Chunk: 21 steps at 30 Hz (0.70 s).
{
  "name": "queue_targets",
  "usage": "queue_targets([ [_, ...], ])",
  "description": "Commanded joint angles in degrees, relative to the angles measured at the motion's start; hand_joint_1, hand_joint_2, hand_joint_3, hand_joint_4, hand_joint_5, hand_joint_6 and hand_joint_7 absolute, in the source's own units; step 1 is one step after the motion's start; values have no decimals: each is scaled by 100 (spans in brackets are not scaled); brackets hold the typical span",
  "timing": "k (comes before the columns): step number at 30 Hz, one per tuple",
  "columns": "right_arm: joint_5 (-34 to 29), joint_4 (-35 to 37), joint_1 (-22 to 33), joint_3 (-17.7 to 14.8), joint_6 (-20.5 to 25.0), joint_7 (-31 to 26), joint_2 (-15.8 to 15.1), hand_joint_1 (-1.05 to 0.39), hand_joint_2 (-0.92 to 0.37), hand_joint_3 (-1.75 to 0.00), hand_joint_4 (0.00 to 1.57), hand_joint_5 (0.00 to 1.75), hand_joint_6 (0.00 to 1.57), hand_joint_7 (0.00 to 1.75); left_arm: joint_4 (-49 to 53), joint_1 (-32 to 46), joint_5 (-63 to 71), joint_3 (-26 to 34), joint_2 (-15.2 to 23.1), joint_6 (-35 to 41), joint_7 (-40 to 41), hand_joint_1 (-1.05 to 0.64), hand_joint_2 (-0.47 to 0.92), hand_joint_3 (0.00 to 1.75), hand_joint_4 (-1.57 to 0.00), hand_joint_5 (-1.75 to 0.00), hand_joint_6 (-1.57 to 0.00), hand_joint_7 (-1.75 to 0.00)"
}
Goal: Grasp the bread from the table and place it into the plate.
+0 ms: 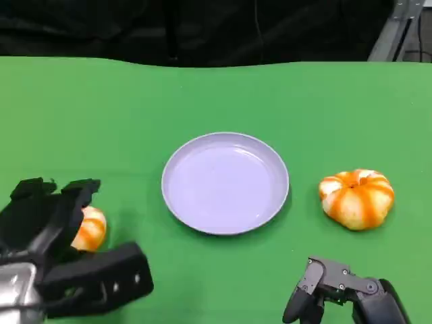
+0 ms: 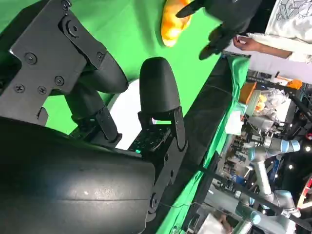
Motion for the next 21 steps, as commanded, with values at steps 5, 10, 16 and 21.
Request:
queue_targets([
  [5,66,-41,61,-10,47,-21,0,0,-18,-163,89,175,81,145,1545,-928,-191,-361,193,387,-106,-59,87,1,0,-54,-30,-4],
  [10,66,-75,90,-5,68,-16,-4,0,-19,-162,89,175,81,145,2644,-1439,-498,-576,254,405,-115,-59,90,1,-2,-51,-32,-3],
  [16,71,-91,97,-30,65,-18,-15,0,-19,-161,89,175,81,145,3588,-1687,-1037,-771,320,-131,197,-46,92,3,-16,-50,-41,-5],
  [21,60,-119,117,-25,74,-21,-16,0,-19,-161,89,175,81,144,4083,-1474,-1332,-715,416,-1598,2288,-30,82,1,-83,-135,-107,-27],
])
